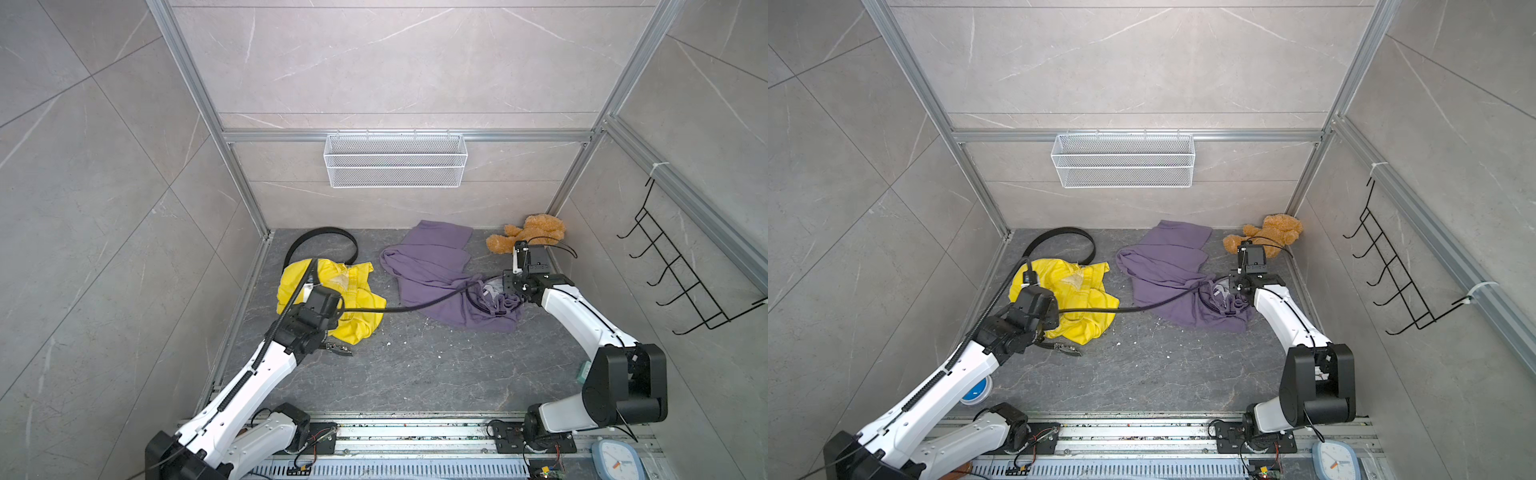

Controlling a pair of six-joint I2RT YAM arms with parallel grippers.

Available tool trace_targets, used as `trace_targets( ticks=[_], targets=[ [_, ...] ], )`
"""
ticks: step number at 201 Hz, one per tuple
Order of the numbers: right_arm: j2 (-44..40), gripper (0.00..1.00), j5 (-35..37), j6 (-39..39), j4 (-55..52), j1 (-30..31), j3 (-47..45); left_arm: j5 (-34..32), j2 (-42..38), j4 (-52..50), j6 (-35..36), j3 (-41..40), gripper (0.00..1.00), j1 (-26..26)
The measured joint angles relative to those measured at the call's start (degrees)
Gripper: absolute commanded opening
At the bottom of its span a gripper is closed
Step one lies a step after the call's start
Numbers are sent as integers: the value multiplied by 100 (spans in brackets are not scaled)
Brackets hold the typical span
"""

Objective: Remove the belt from the trousers

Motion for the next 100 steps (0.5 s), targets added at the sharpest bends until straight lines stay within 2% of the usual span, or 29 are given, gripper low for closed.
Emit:
trace_targets(
  ticks=[17,32,75,100],
  targets=[
    [105,59,22,76,-33,0,-13,105,595,264,236,603,74,-614],
    [107,62,26,142,-39,0,-96,555,1200,605,476,1058,74,-866],
    [-85,69,15,249,-151,-2,-293,2496,3268,1281,1517,2299,75,-1196],
    [-234,71,-50,273,-181,-42,-293,3346,4415,1368,2129,3320,75,-1493]
  ],
)
